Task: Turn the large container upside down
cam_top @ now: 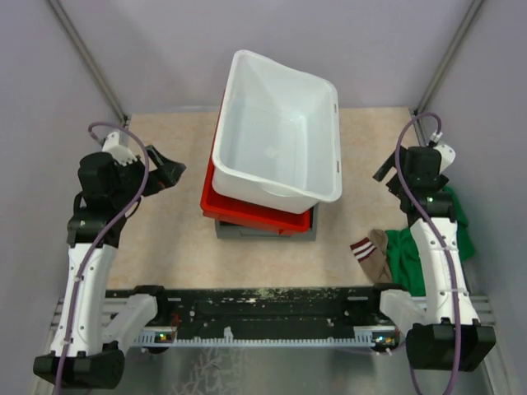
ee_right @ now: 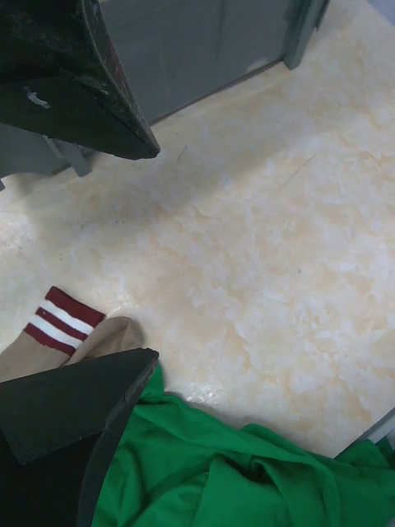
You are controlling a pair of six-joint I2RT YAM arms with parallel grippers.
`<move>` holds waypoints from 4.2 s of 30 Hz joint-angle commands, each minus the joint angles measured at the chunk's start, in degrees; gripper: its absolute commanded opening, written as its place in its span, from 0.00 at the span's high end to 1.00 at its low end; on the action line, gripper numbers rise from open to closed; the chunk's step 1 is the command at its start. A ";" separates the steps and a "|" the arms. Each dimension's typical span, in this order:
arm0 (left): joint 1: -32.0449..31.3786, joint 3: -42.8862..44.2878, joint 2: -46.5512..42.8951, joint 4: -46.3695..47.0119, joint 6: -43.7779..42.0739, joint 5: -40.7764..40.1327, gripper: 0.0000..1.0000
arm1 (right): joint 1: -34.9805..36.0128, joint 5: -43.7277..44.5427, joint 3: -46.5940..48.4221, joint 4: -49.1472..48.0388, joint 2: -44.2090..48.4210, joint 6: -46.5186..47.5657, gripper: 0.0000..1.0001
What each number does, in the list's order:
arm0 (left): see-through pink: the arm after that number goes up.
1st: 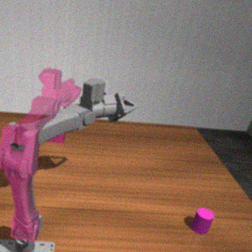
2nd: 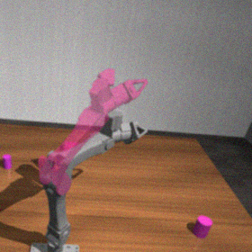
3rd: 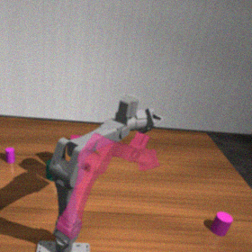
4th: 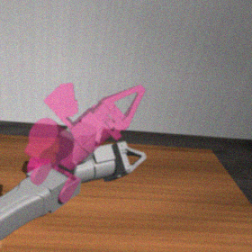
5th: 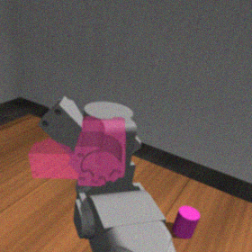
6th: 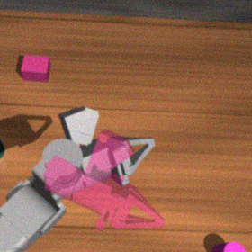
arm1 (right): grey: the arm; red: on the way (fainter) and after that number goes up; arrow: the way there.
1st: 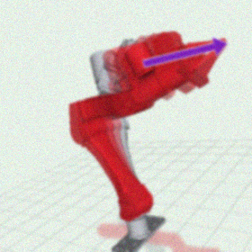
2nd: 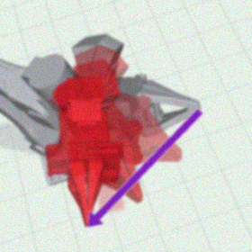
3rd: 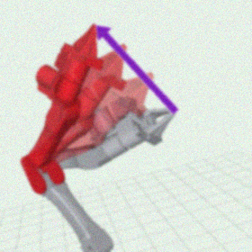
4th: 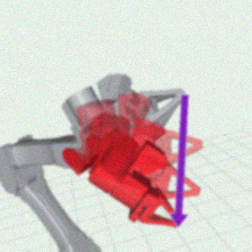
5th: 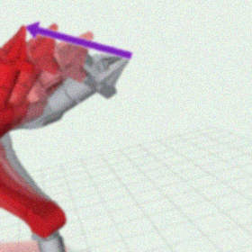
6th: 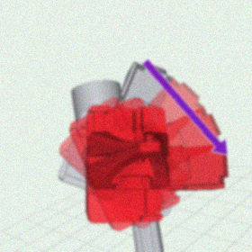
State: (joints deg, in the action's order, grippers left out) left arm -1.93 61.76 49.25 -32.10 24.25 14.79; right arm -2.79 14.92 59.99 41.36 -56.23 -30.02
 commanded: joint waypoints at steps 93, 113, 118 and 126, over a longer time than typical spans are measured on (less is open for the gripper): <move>-43.33 46.62 33.87 -14.88 -5.65 -19.26 0.00 | -4.42 5.94 52.62 19.44 -19.47 20.65 1.00; -43.08 34.87 29.29 -12.92 -2.27 -22.74 0.00 | 8.65 -28.08 32.12 -1.42 -25.94 16.30 1.00; -42.44 34.23 27.90 -14.37 -2.63 -26.08 0.00 | 16.84 -29.51 31.22 -9.73 -32.61 8.99 1.00; -40.26 33.15 25.98 -16.54 -3.25 -28.67 0.00 | 22.68 -28.55 34.73 -13.49 -42.23 3.06 1.00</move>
State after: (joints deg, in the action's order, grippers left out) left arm -42.98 96.14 77.23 -46.96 21.17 -11.53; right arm 17.78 -6.20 90.89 34.48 -98.32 -22.41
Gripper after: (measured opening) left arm 0.998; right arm 0.274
